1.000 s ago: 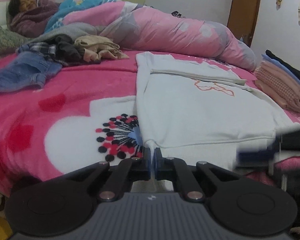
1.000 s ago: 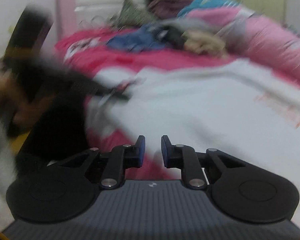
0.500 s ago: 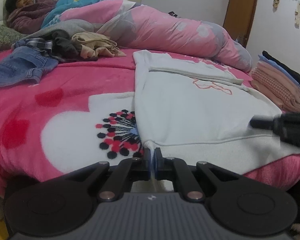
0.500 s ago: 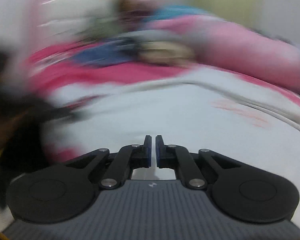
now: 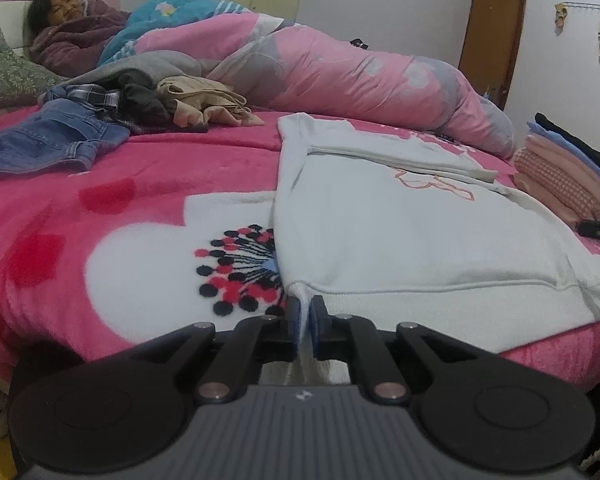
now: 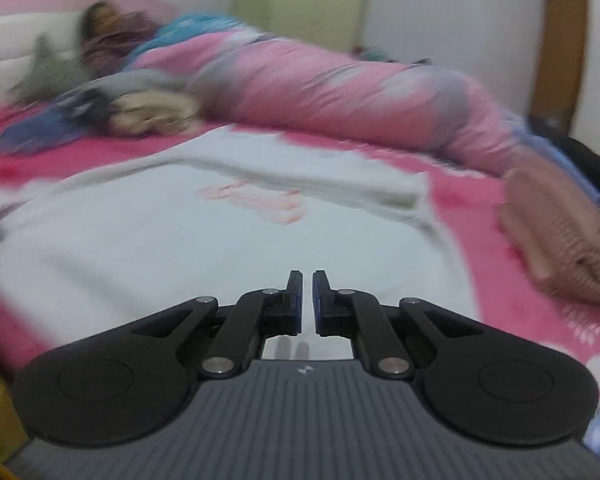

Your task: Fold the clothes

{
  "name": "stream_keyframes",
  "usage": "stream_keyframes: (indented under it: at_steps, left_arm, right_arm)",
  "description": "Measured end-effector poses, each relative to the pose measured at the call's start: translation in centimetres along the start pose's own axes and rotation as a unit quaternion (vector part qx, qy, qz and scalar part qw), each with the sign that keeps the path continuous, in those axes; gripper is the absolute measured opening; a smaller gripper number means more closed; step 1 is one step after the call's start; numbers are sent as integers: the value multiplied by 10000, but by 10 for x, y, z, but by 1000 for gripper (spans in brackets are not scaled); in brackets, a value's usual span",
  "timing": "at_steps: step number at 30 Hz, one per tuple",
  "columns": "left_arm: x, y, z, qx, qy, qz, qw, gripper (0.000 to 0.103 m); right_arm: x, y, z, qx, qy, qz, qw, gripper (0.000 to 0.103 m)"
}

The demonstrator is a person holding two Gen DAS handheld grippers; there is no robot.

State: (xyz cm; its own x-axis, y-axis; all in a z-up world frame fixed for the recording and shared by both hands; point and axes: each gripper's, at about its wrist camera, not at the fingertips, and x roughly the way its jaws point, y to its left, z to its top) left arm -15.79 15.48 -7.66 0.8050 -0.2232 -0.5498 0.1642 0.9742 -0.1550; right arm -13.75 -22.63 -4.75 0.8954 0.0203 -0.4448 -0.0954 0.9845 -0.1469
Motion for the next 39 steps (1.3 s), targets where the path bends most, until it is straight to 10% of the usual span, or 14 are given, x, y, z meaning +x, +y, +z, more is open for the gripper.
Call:
stream_keyframes:
  at_steps: [4,12,16,25,36,39]
  left_arm:
    - [0,-1,0,-21,-5,54,10000,10]
    - [3,-2,6,72,142,15,9999,14]
    - [1,-9,4,94,147,57,9998,52]
    - [0,-22,5,220,322,158,9991,72]
    - [-17,-27,30,194,315,695,9969,89]
    - [-19,-26,31,97,384,678,9969,93]
  right_arm:
    - [32,-40,-46,428,896,-590,9933,4]
    - [-71,-88,-84,1713,490,-545,9825,7]
    - [-44,-75,-60,1641,186,-341,9857,12]
    - [-47,-73,-93,1890,200,-374,9811,27]
    - [-79,-60,-58,2271,-458,-172,9726,96]
    - [-78,-46,-52,2133,-415,-86,9761,102]
